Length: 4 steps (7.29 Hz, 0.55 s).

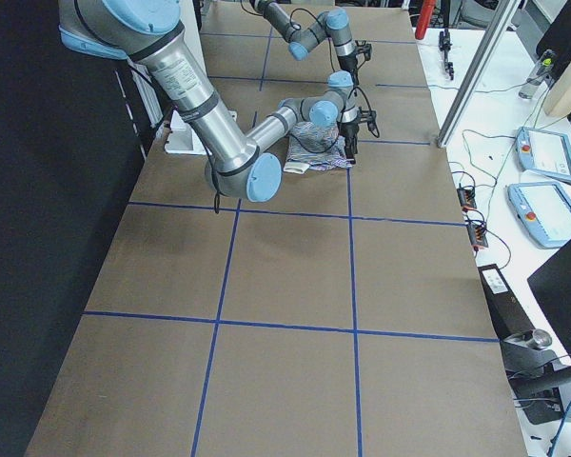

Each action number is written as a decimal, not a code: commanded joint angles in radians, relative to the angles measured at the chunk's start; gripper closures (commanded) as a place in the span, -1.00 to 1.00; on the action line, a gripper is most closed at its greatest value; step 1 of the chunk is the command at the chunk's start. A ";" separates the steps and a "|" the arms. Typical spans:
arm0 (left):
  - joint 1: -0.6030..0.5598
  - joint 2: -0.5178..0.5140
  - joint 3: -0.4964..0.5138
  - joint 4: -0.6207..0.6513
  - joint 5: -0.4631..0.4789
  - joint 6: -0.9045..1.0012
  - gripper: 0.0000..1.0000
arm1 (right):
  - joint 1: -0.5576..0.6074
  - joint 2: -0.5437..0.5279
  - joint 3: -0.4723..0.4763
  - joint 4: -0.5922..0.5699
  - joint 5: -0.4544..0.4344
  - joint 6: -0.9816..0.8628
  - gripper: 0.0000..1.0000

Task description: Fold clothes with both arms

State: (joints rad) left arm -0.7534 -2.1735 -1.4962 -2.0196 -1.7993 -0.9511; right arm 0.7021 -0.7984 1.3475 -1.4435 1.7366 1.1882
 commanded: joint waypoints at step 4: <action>-0.122 0.248 -0.499 0.378 -0.084 0.359 -1.00 | 0.398 -0.432 0.329 -0.024 0.383 -0.621 -1.00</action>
State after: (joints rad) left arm -0.8212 -1.9968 -1.8865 -1.7229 -1.8610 -0.7101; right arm 0.9938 -1.0913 1.5861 -1.4637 2.0429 0.7412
